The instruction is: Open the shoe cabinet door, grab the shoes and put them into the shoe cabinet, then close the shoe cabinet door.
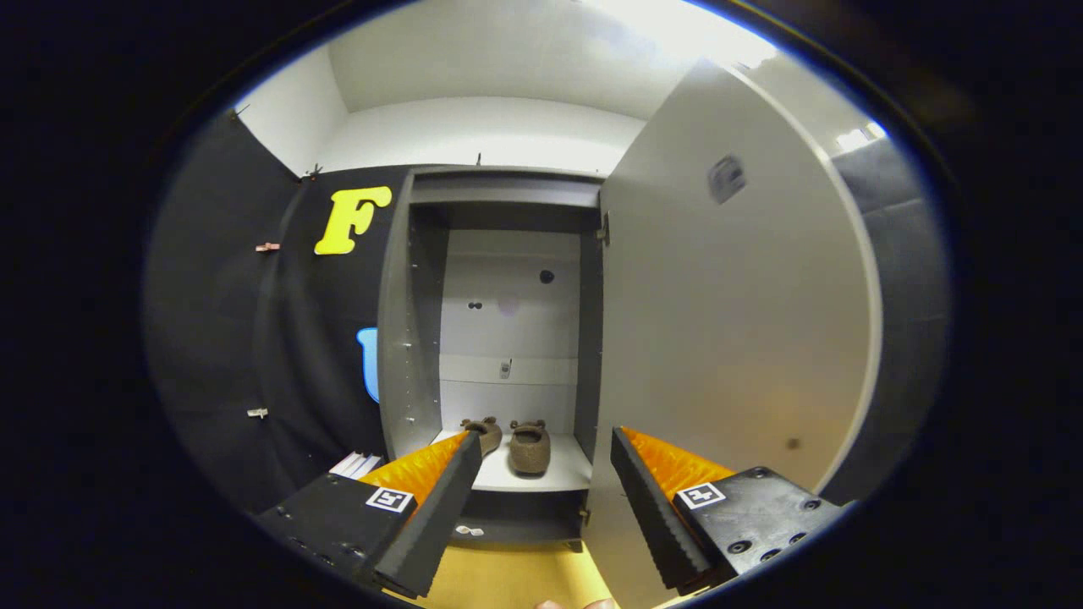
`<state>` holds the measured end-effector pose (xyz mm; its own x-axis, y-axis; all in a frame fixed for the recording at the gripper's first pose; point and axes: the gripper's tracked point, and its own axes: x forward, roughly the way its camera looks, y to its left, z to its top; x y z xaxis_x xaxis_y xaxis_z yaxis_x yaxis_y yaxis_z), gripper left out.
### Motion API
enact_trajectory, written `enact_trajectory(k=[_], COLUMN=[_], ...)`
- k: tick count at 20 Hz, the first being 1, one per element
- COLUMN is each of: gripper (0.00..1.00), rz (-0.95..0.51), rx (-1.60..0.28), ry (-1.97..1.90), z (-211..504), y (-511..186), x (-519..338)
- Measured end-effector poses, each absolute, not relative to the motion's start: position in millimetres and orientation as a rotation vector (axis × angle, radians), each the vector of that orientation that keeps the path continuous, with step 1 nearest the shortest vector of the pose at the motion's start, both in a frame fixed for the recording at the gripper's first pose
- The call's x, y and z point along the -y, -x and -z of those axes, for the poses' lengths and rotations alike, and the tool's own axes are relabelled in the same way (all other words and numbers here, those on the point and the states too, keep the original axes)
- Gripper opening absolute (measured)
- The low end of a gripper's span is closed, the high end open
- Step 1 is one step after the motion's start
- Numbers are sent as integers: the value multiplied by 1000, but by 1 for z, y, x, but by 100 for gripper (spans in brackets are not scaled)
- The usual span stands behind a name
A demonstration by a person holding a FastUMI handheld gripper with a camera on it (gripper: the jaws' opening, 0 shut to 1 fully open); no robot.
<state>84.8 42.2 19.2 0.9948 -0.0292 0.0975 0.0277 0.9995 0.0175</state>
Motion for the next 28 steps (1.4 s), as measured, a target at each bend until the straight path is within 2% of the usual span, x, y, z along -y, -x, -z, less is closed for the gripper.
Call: enact_trajectory(k=[6,11,14,20,28], gripper=[97,97,97,98,97], rz=[164,322,410,429,352], rx=[115,83,73,24,-47], ry=[-15,-10,1,-12,-33], z=[-28,-16,-14,1,25], y=[-1,31,24,-35,-64], x=[47,132,181,229,198])
